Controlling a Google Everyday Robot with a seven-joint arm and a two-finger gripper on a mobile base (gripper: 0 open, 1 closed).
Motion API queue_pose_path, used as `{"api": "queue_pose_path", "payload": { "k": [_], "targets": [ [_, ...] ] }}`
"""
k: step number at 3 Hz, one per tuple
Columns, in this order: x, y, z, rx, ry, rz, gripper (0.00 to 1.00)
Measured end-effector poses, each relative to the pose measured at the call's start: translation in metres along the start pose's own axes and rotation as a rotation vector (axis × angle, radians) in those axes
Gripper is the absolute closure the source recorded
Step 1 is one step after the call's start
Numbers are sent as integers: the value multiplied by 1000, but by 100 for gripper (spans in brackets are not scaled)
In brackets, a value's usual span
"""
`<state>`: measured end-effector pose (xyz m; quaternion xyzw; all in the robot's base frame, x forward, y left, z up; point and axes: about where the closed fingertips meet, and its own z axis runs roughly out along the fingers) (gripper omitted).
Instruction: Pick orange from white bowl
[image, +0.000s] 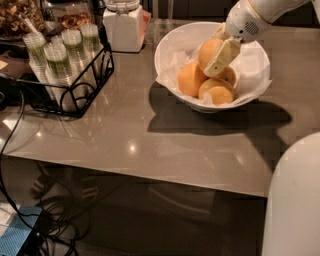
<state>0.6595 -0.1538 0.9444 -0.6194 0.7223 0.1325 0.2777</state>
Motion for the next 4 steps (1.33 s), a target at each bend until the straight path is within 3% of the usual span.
{"api": "queue_pose_path", "payload": {
  "k": [1,2,3,4],
  "targets": [
    [-10,16,-31,-9,-161,-49,100],
    [-14,42,-78,33,-299,-86,100],
    [-7,76,-116,102,-371,-88,100],
    [2,113,-133,152,-406,-67,100]
  ]
}}
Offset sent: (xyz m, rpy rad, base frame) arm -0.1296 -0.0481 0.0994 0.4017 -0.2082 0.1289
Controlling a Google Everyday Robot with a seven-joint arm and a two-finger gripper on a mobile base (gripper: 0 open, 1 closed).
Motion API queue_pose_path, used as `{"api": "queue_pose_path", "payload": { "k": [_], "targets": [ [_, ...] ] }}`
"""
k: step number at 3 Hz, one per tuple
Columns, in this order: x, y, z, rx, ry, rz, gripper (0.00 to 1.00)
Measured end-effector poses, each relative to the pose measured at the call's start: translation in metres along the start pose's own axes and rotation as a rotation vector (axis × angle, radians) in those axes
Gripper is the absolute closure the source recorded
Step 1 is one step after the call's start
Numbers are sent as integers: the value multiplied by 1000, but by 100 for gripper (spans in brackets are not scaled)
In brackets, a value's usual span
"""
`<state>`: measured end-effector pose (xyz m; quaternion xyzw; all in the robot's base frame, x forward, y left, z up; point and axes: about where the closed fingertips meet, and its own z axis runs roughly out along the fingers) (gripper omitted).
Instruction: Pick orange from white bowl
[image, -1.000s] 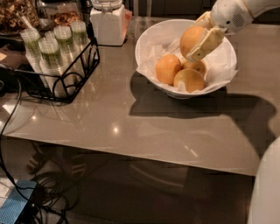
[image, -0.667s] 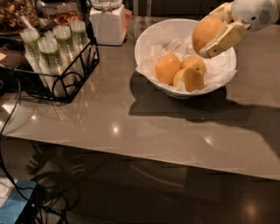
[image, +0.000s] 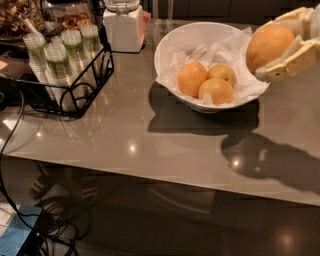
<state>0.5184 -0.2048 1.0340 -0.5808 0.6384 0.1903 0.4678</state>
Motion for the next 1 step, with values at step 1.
{"api": "queue_pose_path", "payload": {
  "k": [1],
  "targets": [
    [13,7,-2,-3,12,27,100]
  ]
}}
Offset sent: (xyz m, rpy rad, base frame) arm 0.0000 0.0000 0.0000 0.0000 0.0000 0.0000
